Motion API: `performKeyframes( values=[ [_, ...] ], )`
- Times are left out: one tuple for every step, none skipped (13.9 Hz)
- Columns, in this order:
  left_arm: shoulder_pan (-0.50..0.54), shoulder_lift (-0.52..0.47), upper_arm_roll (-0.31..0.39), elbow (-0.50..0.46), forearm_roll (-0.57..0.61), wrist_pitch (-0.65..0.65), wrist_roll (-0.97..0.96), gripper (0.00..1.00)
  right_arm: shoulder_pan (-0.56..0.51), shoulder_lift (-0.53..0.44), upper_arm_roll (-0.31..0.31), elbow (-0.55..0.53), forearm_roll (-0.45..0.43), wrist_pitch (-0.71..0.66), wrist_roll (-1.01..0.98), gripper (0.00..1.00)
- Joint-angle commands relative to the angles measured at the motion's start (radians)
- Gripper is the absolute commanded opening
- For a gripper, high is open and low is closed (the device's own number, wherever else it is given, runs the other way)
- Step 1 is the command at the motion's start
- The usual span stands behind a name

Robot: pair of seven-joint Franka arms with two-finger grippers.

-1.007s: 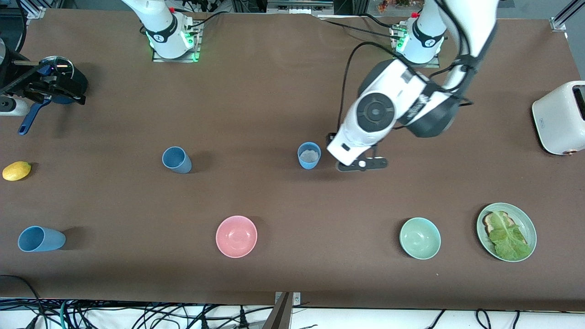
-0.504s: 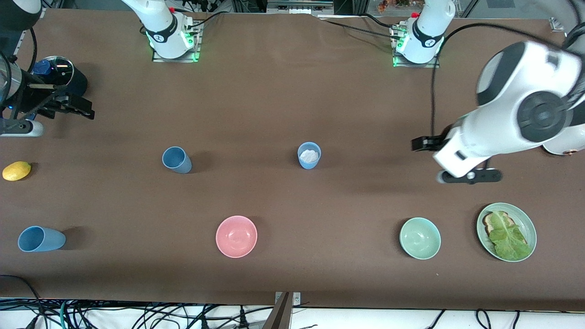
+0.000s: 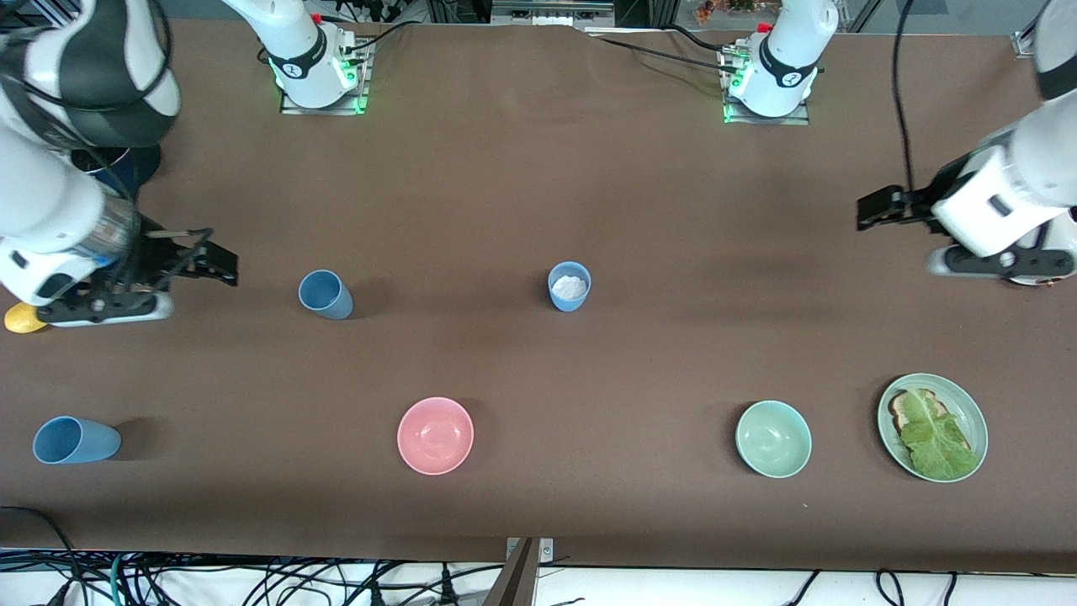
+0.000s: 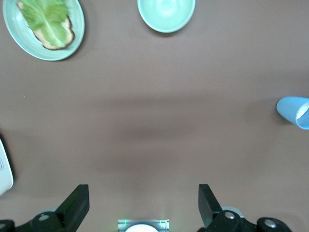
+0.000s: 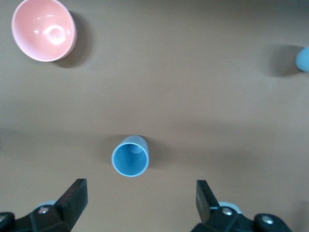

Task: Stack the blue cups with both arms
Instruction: 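Lower the right gripper to the plain blue cup and grasp its rim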

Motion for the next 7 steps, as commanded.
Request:
performKeyframes(
  values=[
    [-0.078,-0.164,0.126,-0.217,-0.051,0.159,0.052,1.00,0.012,0.039,-0.010,0.017,-0.016,0.017,0.002,1.00],
    [-0.091,-0.187,0.128,-0.247,-0.045,0.168,0.051,1.00,0.012,0.067,-0.010,0.020,-0.014,0.023,0.005,1.00],
    [-0.114,-0.191,0.128,-0.253,-0.035,0.167,0.048,1.00,0.010,0.093,-0.010,0.018,-0.013,0.044,0.005,1.00],
    [-0.126,-0.187,0.129,-0.256,-0.010,0.167,0.048,1.00,0.007,0.119,-0.012,0.018,-0.010,0.063,-0.009,1.00],
    [-0.128,-0.178,0.129,-0.258,0.004,0.167,0.048,1.00,0.016,0.134,-0.015,0.012,-0.008,0.092,-0.012,1.00],
    [-0.120,-0.169,0.128,-0.249,0.004,0.162,0.048,1.00,0.021,0.136,-0.021,-0.018,-0.014,0.136,0.002,1.00],
    [-0.111,-0.155,0.128,-0.239,0.004,0.156,0.049,1.00,0.018,0.136,-0.021,-0.082,-0.014,0.179,-0.001,1.00]
  ],
)
